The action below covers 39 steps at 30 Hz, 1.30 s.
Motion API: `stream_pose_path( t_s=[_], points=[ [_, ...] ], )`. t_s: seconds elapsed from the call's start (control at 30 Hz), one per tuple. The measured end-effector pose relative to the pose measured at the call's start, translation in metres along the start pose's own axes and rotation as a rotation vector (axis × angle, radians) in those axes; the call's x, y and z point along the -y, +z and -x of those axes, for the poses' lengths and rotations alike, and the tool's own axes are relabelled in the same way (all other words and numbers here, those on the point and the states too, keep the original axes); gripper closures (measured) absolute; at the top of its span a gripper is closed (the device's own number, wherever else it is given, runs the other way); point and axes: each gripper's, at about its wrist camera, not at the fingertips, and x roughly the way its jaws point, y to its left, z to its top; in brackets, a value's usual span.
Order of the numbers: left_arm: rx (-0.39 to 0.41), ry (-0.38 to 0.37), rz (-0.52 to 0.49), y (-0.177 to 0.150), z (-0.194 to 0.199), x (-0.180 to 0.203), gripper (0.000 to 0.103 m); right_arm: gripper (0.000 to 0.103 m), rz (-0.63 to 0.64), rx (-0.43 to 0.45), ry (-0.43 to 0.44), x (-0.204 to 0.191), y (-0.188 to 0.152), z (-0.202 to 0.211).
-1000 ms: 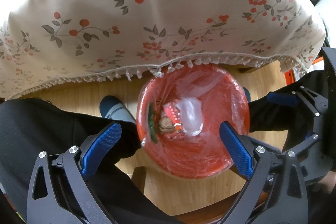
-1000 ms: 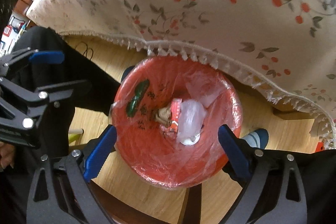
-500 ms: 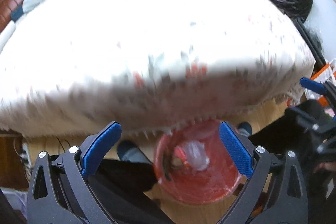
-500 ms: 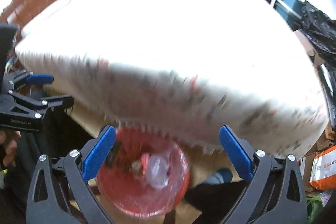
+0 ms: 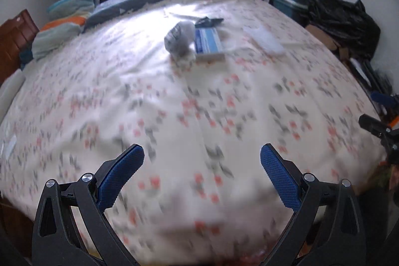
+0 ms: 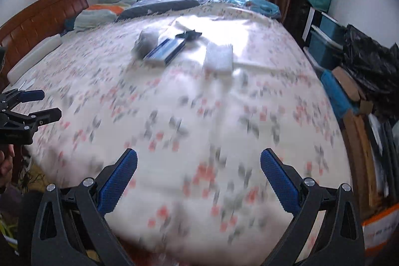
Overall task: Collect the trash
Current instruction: 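Raise both tools back over the bed toward the remaining trash, then grasp the printed plastic bag with the left tool while the right tool grasps the white foam net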
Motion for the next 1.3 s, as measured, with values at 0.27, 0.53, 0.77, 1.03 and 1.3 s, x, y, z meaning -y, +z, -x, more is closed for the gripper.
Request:
stream_pose_path(
  t_s=[0.27, 0.53, 0.77, 1.03, 1.3],
  points=[
    [0.041, 0.006, -0.006, 0.065, -0.051, -0.021, 0.006, 0.005, 0.01, 0.023, -0.014, 0.007, 0.062, -0.06],
    [0.079, -0.004, 0.028, 0.131, -0.119, -0.04, 0.006, 0.005, -0.015, 0.028, -0.016, 0.017, 0.099, -0.113],
    [0.047, 0.015, 0.06, 0.16, -0.184, -0.053, 0.006, 0.005, -0.019, 0.016, -0.018, 0.024, 0.107, -0.144],
    [0.026, 0.017, 0.069, 0.167, -0.222, -0.063, 0.006, 0.005, -0.018, -0.003, -0.019, 0.03, 0.105, -0.165],
    [0.017, 0.017, 0.042, 0.174, -0.243, -0.063, 0.037, 0.005, -0.013, -0.006, -0.021, 0.027, 0.111, -0.18]
  ],
)
